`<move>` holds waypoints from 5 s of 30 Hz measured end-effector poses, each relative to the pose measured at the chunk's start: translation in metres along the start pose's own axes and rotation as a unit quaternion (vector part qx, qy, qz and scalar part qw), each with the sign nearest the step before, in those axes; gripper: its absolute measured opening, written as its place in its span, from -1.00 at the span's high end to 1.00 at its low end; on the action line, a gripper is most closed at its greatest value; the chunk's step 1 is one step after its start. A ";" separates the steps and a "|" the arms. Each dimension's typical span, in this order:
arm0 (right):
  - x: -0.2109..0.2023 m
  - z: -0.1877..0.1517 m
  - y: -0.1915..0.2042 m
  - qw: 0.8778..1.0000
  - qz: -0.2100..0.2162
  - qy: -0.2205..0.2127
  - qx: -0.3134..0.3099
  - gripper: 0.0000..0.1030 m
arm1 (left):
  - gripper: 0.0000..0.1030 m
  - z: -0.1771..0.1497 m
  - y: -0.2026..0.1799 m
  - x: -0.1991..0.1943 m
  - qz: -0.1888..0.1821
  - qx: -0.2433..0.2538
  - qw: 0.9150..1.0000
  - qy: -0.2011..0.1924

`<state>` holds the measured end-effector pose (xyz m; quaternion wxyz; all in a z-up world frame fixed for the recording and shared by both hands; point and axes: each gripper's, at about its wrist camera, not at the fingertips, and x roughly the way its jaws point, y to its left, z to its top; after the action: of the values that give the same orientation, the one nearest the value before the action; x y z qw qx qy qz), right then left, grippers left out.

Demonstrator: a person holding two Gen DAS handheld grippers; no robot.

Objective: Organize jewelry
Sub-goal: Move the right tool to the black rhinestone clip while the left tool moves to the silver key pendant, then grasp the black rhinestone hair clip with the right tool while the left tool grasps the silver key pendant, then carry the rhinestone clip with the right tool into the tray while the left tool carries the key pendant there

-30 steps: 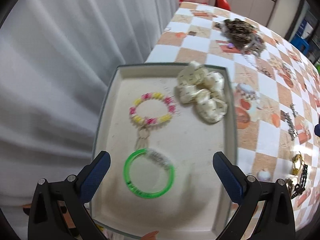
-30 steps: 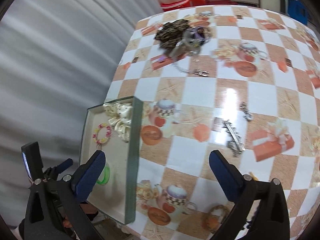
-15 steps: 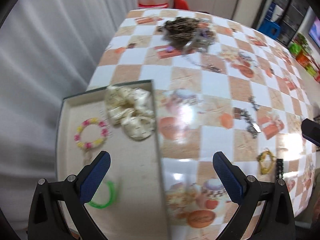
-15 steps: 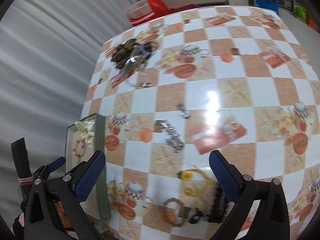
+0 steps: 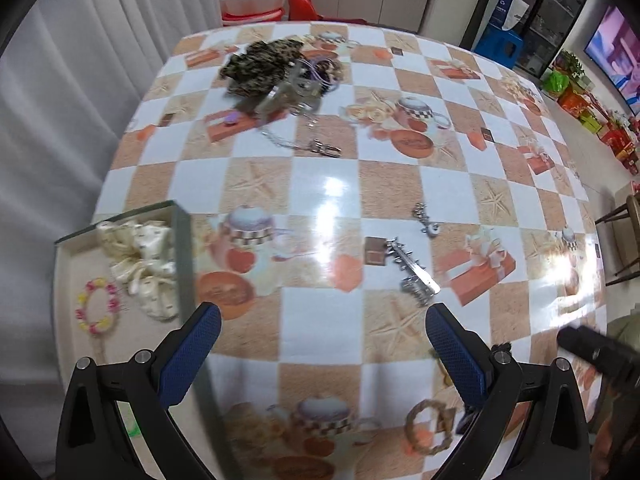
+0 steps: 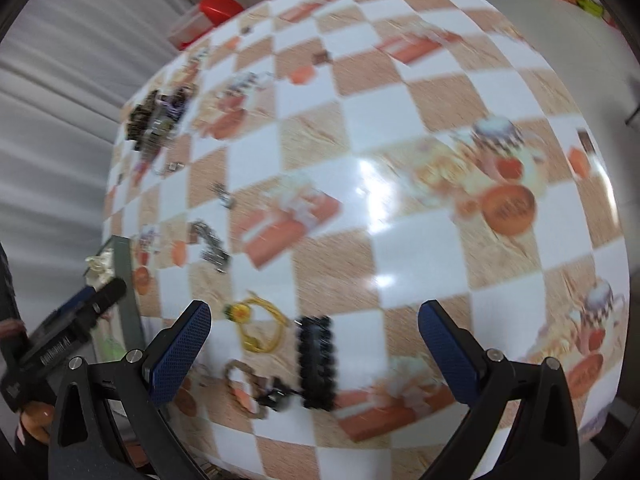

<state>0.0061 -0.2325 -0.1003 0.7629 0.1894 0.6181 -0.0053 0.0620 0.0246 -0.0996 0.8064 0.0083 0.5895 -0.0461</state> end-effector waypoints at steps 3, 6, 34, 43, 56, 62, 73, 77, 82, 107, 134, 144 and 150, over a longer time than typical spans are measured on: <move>0.003 -0.006 -0.013 1.000 -0.015 0.009 0.009 -1.00 | -1.00 0.004 -0.006 0.014 0.001 -0.005 1.000 0.011; 0.005 -0.013 -0.020 0.999 -0.034 0.016 0.009 -1.00 | -1.00 0.005 -0.009 0.027 -0.004 -0.012 1.000 0.022; 0.049 -0.050 0.013 0.991 -0.108 0.057 -0.054 -0.39 | -0.36 0.033 -0.050 0.085 -0.063 0.001 0.996 0.063; 0.056 -0.060 0.029 0.979 -0.166 0.046 -0.108 -0.13 | 0.24 0.036 -0.073 0.086 -0.049 0.038 0.996 0.065; 0.043 -0.044 0.018 0.994 -0.089 0.028 -0.053 0.39 | 0.68 0.036 -0.064 0.063 -0.086 0.029 0.995 0.035; 0.021 -0.030 0.002 0.999 -0.042 0.006 -0.023 0.39 | 0.68 0.032 -0.040 0.042 -0.102 0.010 0.995 0.017; 0.007 -0.017 0.001 1.000 -0.016 -0.015 -0.014 0.39 | 0.68 0.019 -0.003 0.010 -0.106 -0.011 0.994 0.003; 0.004 -0.015 0.012 1.000 -0.011 -0.018 -0.023 0.39 | 0.68 0.013 0.006 0.002 -0.103 -0.019 0.994 -0.001; 0.000 -0.013 0.029 0.999 -0.003 -0.021 -0.038 0.39 | 0.68 0.004 0.023 -0.007 -0.101 -0.035 0.994 -0.006; 0.027 -0.023 0.200 0.976 0.068 0.010 -0.209 0.39 | 0.68 -0.070 0.162 -0.053 -0.043 -0.173 0.983 -0.032; 0.117 -0.085 0.338 0.925 0.070 0.091 -0.362 0.39 | 0.68 -0.178 0.254 -0.033 0.031 -0.299 0.954 0.016; 0.148 -0.087 0.351 0.918 0.045 0.104 -0.380 0.39 | 0.68 -0.177 0.249 -0.012 0.037 -0.290 0.956 0.027; 0.162 -0.088 0.350 0.917 0.033 0.111 -0.381 0.39 | 0.68 -0.178 0.248 -0.006 0.037 -0.289 0.956 0.035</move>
<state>0.0463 0.1550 -0.1687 0.7035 -0.0955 0.6477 0.2766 -0.0883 0.2838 -0.1584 0.7542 -0.2020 0.6049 0.1566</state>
